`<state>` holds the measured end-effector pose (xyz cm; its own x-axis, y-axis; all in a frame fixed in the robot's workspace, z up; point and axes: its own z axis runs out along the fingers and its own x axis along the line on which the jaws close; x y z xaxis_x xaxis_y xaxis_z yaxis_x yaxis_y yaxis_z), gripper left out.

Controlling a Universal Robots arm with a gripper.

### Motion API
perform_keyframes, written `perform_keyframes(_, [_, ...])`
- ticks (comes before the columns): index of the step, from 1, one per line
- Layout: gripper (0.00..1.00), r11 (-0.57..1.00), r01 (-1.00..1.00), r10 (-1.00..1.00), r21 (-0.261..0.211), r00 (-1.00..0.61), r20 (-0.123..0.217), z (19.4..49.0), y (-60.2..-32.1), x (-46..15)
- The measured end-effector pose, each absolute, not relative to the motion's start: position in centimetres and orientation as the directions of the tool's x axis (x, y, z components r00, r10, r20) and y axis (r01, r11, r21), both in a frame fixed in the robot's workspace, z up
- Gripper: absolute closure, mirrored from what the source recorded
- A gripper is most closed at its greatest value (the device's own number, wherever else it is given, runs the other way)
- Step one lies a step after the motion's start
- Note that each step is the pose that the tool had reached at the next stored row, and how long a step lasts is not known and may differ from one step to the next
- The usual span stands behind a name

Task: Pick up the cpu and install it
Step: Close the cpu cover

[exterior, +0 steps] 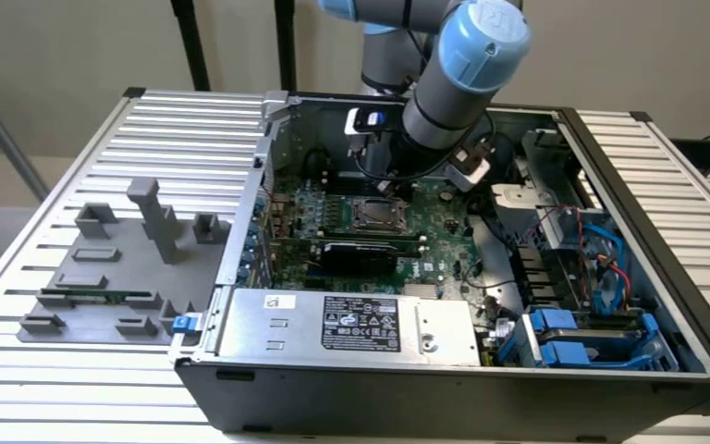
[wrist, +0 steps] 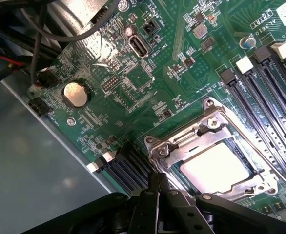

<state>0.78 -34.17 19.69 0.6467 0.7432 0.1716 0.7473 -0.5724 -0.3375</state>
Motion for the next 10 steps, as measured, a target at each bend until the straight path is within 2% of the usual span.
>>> perform_keyframes(10, [0.89, -0.572, 0.746, 0.743, -0.341, 0.647, 0.17, 20.18, -34.76, 0.76])
